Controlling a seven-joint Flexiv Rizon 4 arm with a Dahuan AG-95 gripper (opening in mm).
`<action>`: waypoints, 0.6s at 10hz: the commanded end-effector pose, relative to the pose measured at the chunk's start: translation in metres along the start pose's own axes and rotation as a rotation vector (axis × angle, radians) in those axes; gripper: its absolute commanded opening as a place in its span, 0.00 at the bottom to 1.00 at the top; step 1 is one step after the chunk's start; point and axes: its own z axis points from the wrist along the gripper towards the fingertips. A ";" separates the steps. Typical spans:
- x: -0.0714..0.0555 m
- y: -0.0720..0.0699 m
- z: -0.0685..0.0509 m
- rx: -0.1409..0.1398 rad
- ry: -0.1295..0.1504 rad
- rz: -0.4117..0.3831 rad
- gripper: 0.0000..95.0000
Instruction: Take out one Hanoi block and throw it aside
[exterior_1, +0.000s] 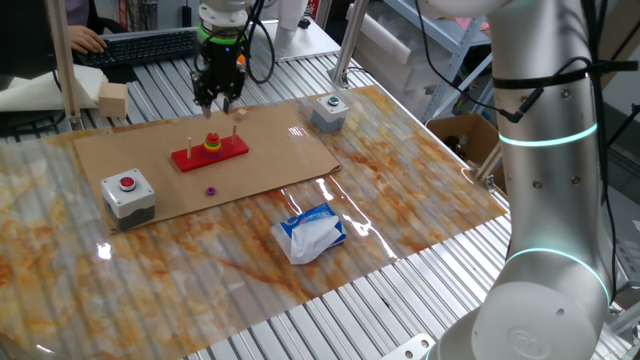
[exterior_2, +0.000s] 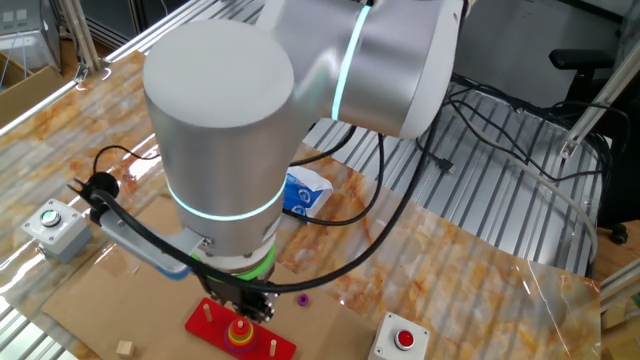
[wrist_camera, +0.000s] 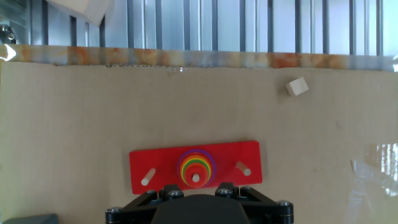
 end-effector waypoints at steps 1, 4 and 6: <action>0.000 0.002 0.005 0.001 0.002 0.002 0.40; -0.001 0.006 0.013 0.000 0.002 0.007 0.40; -0.004 0.009 0.021 0.000 0.003 0.016 0.40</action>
